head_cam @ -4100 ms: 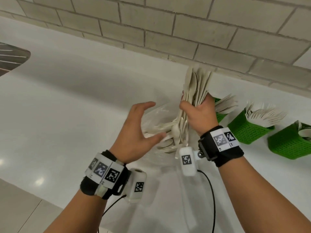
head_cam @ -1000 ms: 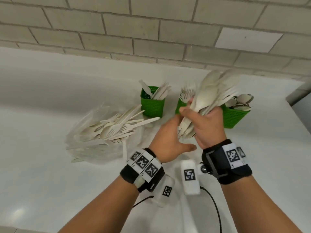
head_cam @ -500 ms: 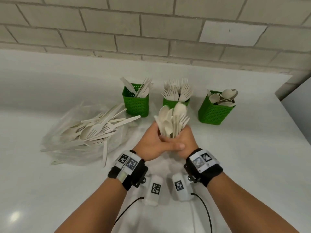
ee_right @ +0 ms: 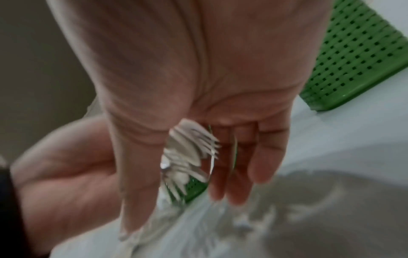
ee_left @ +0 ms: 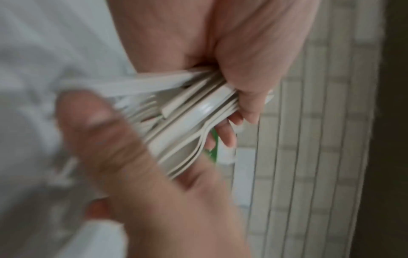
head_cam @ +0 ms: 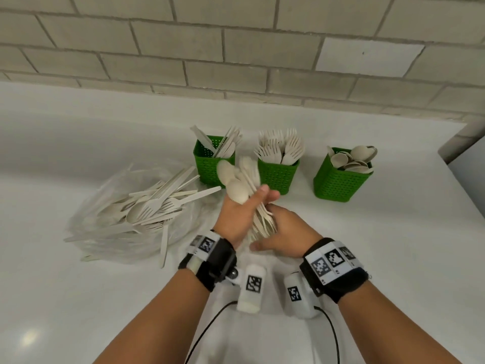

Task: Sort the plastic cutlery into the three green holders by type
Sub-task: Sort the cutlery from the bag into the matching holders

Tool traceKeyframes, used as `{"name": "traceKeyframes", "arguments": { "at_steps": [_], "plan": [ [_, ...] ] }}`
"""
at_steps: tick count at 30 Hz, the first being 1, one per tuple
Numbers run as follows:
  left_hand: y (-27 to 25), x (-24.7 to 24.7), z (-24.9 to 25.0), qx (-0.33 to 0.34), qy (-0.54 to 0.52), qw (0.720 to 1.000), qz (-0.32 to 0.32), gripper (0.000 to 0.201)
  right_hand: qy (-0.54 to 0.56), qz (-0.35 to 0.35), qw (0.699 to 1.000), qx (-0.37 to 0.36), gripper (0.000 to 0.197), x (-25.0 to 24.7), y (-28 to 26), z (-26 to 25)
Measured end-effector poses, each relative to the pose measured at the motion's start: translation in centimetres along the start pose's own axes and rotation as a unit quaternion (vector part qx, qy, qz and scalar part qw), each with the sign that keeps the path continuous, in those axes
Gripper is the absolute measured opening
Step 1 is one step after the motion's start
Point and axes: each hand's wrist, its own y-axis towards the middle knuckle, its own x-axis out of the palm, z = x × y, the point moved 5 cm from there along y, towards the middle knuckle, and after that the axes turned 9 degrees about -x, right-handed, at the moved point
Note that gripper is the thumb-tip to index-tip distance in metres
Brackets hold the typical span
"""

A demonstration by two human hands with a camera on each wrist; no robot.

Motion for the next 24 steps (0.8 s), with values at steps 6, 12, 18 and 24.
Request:
{"name": "traceKeyframes", "arguments": {
  "at_steps": [6, 12, 18, 24],
  "plan": [
    [0.3, -0.9, 1.7, -0.103, -0.215, 0.970, -0.056, 0.029, 0.280, 0.026, 0.960, -0.010, 0.002, -1.2, -2.6, -1.6],
    [0.0, -1.4, 1.5, -0.110, -0.260, 0.956, -0.079, 0.019, 0.357, 0.152, 0.921, -0.003, 0.015, -1.2, -4.3, -1.8],
    [-1.1, -0.6, 1.5, -0.099, -0.236, 0.963, -0.080, 0.011, 0.272, 0.257, 0.927, -0.003, 0.020, -1.6, -5.6, -1.3],
    [-2.1, -0.4, 1.0, -0.123, -0.268, 0.952, -0.079, 0.004, 0.223, 0.312, 0.923, -0.026, 0.019, -2.1, -6.6, -0.9]
  ]
}}
